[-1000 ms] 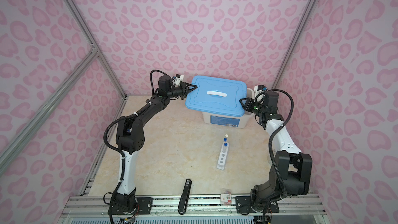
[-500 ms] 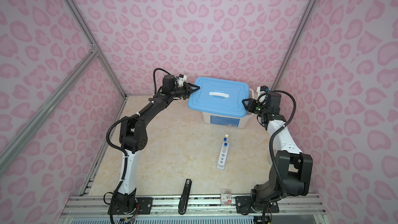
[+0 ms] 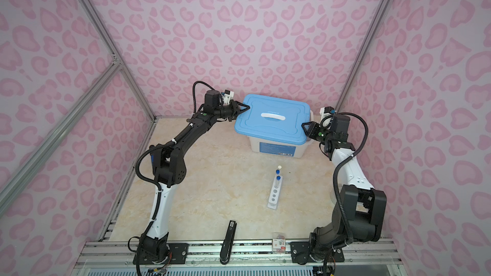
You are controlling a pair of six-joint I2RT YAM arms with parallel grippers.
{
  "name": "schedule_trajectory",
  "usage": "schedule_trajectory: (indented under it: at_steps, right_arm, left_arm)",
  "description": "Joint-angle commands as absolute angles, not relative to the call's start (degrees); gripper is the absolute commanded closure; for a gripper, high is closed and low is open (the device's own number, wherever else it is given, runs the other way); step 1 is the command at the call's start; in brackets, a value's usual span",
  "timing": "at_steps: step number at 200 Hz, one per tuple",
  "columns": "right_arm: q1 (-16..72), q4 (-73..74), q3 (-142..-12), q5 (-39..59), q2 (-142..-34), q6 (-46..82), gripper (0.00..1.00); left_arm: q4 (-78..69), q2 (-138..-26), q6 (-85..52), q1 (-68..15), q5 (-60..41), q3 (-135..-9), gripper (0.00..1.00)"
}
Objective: Organize the chemistry lab equipment
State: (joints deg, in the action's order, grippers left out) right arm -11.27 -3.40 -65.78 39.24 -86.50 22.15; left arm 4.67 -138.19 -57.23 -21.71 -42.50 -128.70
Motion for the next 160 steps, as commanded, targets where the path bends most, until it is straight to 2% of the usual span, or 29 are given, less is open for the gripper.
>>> schedule_trajectory:
  at_steps: [1, 71, 77, 160]
  right_arm:
    - [-11.45, -0.62, -65.52, 41.13, -87.0, 22.03, 0.63]
    - [-12.43, 1.08, -64.82, 41.4, -87.15, 23.04, 0.63]
    - [-12.6, 1.26, -64.94, 41.44, -87.18, 23.18, 0.64]
    - [-14.02, 2.17, -65.64, 42.43, -86.88, 24.37, 0.64]
  left_arm:
    - [7.97, -139.1, -53.72, -21.98, -39.41, -130.11, 0.67]
    - [13.76, -139.66, -49.29, -23.37, -36.0, -133.68, 0.65]
    - [14.21, -139.66, -48.98, -23.51, -35.32, -133.68, 0.6]
    - [16.79, -139.57, -45.67, -24.78, -32.65, -135.44, 0.53]
